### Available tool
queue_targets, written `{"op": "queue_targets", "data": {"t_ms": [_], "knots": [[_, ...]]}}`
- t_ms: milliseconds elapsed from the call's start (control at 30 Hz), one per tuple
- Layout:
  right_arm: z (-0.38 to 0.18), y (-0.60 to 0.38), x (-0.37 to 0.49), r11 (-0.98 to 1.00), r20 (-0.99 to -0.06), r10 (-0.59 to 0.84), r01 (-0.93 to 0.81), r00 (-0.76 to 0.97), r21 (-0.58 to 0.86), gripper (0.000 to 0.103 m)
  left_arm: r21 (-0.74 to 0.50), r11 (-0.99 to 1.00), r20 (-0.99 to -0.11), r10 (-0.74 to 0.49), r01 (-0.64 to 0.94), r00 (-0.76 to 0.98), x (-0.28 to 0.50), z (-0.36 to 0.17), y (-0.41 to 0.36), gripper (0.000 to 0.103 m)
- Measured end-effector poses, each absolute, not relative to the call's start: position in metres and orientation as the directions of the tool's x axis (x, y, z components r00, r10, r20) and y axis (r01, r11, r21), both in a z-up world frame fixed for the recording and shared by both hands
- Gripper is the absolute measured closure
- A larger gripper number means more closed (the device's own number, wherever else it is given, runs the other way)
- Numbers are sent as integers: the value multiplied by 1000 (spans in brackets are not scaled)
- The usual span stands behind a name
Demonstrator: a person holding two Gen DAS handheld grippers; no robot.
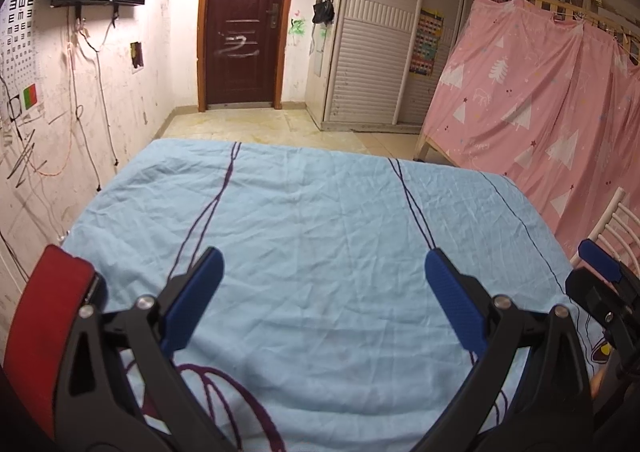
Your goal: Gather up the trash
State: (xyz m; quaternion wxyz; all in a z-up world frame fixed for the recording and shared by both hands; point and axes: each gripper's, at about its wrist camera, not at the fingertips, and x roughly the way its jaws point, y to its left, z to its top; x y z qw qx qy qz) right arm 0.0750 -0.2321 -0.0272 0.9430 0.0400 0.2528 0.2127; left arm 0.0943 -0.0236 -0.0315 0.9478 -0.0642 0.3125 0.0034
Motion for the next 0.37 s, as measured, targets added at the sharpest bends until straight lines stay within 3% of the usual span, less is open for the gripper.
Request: {"op": "queue_targets", "data": {"t_ms": [367], "knots": [[-27, -232, 75, 907, -460, 421, -381, 782, 182, 9, -119, 992, -594, -30, -51, 804, 94, -31, -23, 6]]}}
